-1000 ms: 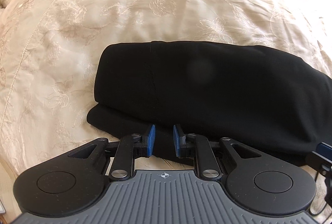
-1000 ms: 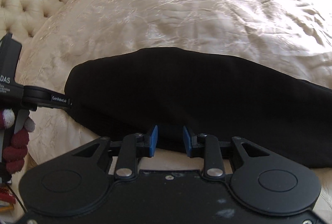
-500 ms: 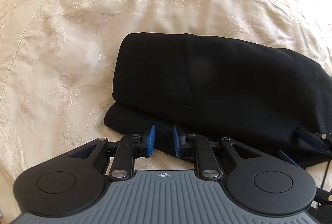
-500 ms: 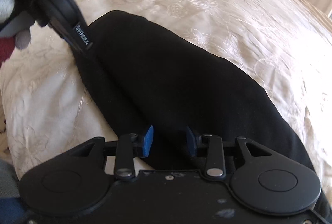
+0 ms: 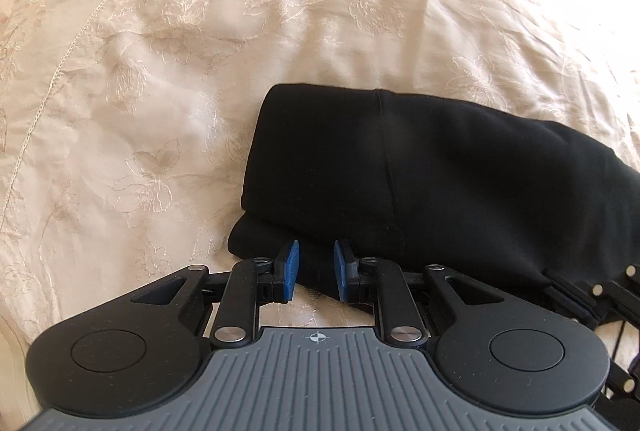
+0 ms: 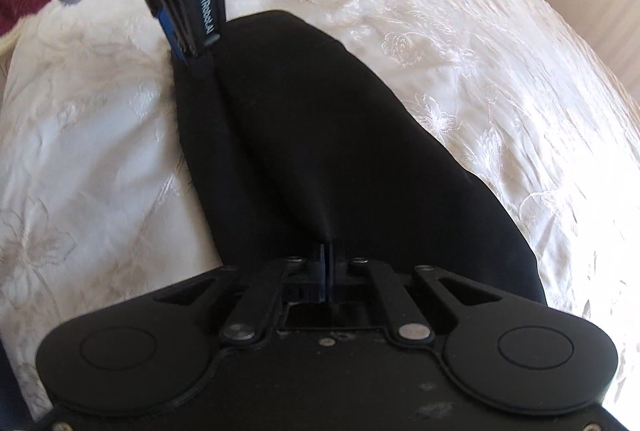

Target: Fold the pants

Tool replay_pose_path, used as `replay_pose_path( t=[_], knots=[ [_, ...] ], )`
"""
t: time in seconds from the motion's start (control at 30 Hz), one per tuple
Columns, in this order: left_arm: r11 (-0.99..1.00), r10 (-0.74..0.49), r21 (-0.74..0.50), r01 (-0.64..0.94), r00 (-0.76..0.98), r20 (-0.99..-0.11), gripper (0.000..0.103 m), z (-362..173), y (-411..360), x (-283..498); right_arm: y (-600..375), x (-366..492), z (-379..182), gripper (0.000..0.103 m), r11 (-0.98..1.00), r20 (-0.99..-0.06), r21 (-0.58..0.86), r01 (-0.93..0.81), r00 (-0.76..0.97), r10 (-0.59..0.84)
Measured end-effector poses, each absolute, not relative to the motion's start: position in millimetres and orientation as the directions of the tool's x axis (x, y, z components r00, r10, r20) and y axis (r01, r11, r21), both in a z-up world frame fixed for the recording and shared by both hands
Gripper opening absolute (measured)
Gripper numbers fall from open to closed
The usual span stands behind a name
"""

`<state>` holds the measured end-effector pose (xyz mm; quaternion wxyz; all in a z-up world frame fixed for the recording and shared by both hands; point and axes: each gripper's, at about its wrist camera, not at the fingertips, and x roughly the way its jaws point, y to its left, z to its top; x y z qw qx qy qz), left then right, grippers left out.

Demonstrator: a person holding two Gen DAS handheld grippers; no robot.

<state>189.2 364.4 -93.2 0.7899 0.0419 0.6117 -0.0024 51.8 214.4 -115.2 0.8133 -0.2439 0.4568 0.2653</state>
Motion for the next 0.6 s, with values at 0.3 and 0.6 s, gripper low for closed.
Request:
replay_pose_path(
  t=[0.3,0.6],
  knots=[
    [0.99,0.0,0.042,0.134,0.296,-0.955,0.02,-80,328,205,191,32,-93,0.002,0.784,-0.876,0.001,-0.62,0.378,0.3],
    [0.948,-0.035,0.046,0.314,0.248,-0.968,0.021,-114,274,204,195,26,-110,0.003,0.783,-0.899,0.057,-0.619,0.309,0.31]
  ],
)
